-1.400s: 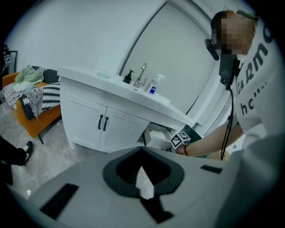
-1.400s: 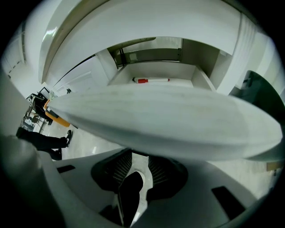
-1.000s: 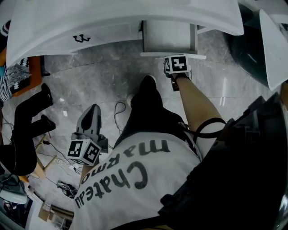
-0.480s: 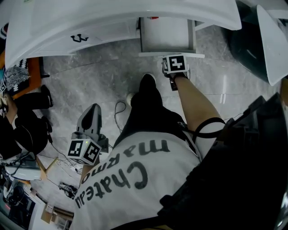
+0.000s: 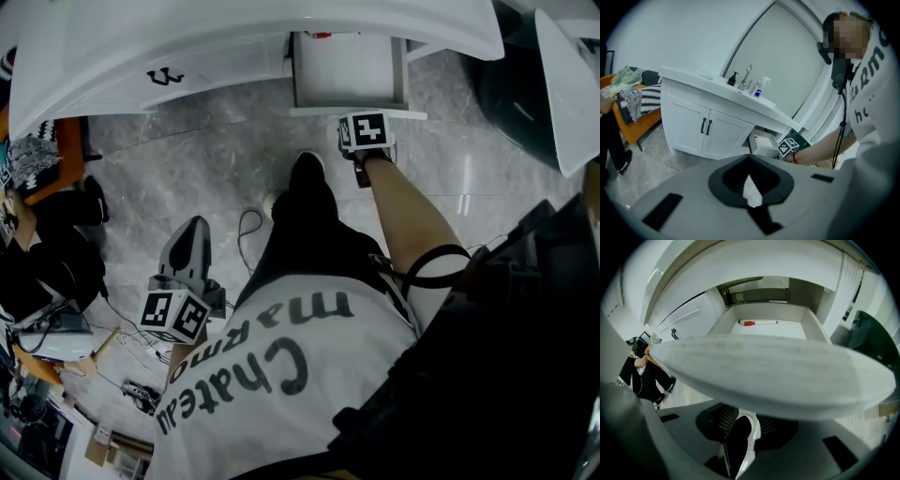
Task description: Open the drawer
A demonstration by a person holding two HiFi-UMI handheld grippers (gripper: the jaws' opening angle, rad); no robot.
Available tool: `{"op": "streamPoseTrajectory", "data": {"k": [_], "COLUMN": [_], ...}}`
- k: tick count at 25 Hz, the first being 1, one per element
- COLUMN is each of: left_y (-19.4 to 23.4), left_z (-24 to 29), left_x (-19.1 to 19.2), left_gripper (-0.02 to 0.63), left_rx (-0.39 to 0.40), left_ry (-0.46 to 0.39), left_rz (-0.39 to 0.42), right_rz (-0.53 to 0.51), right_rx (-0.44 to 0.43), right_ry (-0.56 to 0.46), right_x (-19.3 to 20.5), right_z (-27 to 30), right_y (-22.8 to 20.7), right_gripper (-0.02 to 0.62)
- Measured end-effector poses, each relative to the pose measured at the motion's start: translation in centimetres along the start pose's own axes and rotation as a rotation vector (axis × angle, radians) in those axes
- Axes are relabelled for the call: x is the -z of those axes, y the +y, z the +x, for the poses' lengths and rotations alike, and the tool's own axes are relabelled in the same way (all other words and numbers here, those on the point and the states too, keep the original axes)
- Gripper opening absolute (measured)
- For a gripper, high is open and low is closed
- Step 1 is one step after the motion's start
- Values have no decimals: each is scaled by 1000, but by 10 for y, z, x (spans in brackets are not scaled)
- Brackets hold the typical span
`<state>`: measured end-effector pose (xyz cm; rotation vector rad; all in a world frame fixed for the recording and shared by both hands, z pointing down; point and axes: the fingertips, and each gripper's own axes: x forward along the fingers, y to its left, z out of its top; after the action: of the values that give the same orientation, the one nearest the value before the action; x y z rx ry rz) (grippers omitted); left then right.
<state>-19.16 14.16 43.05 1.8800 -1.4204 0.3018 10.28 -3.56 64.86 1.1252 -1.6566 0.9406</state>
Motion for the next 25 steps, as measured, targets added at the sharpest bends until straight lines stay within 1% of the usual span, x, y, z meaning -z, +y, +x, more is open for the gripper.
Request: {"op": "streamPoseTrajectory", "data": {"k": [5,12,22,25], "left_y": [3,6,11,13], "left_z": [-2,-2,-5,-7], "left_x": [1,1,3,3], "left_gripper": [8,9,8,8], "left_rx": [-3,2,11,9], "left_ry": [-2,-1,8,2], "left_rz": [-4,-4,9,-2], "right_rz": [-14,0,-4,9], "right_rx": [5,19,21,18], "right_ry": [26,42,42,50], "right_x": [8,28,30,33], "right_z": [0,-2,-2,-2], "right_y": [1,4,6,8], "right_gripper": [121,121,121,121]}}
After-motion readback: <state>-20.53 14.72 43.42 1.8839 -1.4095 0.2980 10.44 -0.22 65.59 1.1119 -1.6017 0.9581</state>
